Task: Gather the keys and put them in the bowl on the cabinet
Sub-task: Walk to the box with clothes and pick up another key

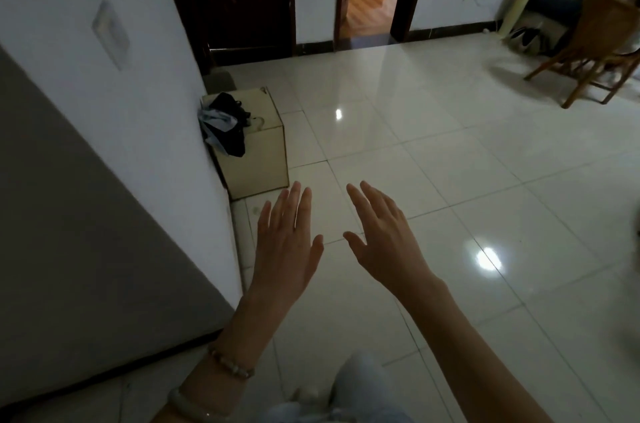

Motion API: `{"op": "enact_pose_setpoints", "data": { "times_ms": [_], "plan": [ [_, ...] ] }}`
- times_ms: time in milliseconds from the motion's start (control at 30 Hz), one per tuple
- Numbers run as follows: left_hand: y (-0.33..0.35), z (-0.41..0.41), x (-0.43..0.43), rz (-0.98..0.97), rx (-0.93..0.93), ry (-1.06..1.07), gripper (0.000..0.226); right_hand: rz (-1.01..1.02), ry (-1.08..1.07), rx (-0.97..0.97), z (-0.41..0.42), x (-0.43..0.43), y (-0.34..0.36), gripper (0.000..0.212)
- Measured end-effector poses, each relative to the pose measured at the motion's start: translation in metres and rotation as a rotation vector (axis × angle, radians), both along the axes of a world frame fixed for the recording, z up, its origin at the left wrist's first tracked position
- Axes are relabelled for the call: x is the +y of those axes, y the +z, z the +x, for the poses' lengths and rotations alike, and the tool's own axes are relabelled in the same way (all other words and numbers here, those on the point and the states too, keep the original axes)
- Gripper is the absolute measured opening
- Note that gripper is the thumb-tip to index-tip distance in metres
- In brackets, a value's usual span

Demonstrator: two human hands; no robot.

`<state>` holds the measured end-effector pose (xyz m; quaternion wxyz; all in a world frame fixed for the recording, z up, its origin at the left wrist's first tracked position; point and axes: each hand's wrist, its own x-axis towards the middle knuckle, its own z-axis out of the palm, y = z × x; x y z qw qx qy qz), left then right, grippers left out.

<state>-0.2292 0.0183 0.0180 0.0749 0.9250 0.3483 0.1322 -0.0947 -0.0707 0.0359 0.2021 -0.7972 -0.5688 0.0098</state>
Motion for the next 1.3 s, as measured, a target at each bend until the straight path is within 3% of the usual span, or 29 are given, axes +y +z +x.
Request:
{"op": "enact_pose_setpoints", "data": {
  "times_ms": [600, 967, 1300],
  "plan": [
    [-0.009, 0.258, 0.188, 0.002, 0.002, 0.206, 0.068, -0.048, 0.224, -0.01, 0.278, 0.222, -0.003, 0.074],
    [-0.02, 0.343, 0.301, -0.017, 0.015, 0.278, 0.068, -0.063, 0.299, 0.01, 0.374, 0.343, -0.02, 0.074],
    [-0.035, 0.423, 0.488, -0.015, 0.001, 0.362, 0.066, -0.08, 0.366, 0.014, 0.454, 0.539, -0.026, 0.071]
  ]
}}
